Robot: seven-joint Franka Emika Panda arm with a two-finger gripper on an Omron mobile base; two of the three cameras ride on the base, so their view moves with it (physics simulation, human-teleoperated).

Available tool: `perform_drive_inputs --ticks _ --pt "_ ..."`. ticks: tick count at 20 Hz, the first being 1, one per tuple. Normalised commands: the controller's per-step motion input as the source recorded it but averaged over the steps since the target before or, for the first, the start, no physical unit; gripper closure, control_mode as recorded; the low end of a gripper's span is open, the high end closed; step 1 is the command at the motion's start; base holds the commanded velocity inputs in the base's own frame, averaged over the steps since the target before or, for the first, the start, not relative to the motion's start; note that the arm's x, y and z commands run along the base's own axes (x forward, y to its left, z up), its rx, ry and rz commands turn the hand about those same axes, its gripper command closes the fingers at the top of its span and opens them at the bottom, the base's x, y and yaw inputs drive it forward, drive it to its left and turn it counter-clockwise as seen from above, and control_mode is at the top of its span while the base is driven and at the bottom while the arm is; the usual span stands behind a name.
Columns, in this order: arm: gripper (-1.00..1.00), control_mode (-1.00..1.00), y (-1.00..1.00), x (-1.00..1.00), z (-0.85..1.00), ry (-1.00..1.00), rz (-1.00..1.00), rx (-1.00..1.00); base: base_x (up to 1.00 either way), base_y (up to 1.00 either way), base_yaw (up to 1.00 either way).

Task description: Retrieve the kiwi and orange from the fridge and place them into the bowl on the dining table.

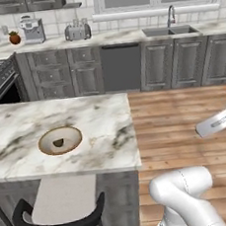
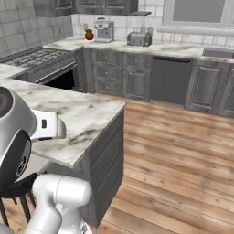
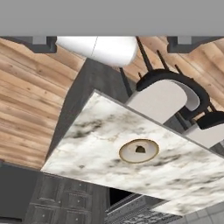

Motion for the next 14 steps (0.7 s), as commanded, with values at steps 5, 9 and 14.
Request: perform_drive_inputs --ticks 5,9,14 --pt "-1.0 1.0 0.0 0.0 0.0 0.0 0.0 0.0 0.0 -0.85 -0.39" --pt "-1.0 1.0 0.0 0.0 0.0 0.0 0.0 0.0 0.0 -0.84 -0.49" --pt "-1.0 1.0 0.0 0.0 0.0 0.0 0.0 0.0 0.08 -0.67 -0.44"
